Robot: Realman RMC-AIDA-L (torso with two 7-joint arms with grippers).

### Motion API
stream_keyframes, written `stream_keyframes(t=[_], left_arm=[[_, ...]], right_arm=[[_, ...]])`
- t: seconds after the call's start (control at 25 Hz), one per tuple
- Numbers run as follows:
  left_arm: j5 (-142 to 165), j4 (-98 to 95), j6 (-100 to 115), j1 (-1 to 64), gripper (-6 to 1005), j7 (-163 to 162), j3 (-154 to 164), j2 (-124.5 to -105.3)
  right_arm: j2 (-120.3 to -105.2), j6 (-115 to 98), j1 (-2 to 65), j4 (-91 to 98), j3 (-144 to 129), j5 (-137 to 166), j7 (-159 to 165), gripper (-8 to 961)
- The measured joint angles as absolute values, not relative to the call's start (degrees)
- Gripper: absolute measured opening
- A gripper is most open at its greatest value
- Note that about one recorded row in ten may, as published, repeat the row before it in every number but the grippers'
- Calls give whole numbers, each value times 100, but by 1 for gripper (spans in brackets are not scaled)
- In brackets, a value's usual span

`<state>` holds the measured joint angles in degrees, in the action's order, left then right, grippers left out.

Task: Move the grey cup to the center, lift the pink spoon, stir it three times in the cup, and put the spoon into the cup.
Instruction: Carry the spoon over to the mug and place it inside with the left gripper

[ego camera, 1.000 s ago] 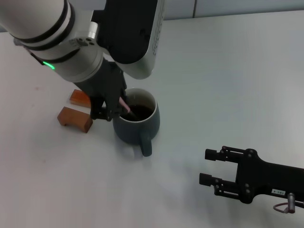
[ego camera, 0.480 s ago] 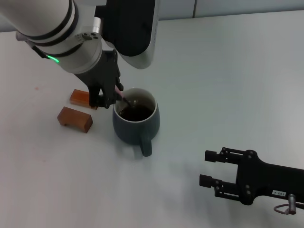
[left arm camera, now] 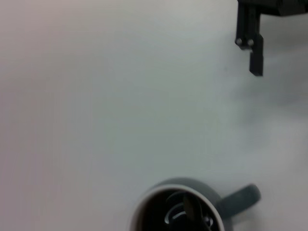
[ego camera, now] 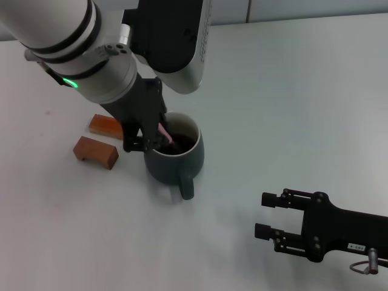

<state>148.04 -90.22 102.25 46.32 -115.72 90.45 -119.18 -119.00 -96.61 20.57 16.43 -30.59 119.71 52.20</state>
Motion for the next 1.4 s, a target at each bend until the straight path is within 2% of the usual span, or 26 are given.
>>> stream_keyframes(t=[0.4,1.0,1.4], left_arm=[[14893,-8950,9631,4539,135,-11684,9076,-11912],[14834,-9038,10515,4619,135,-11689,8942,-11911],[14948,-8889,9803,4534,134,-11754,9080,-11908]], right_arm=[[-11900,-9668,2039,1643,-3059,11971,5221,653],[-11900,-9692,2039,1644,-3065,11971,5230,652],[-11896,-9804,2037,1661,-3068,11971,5309,652]])
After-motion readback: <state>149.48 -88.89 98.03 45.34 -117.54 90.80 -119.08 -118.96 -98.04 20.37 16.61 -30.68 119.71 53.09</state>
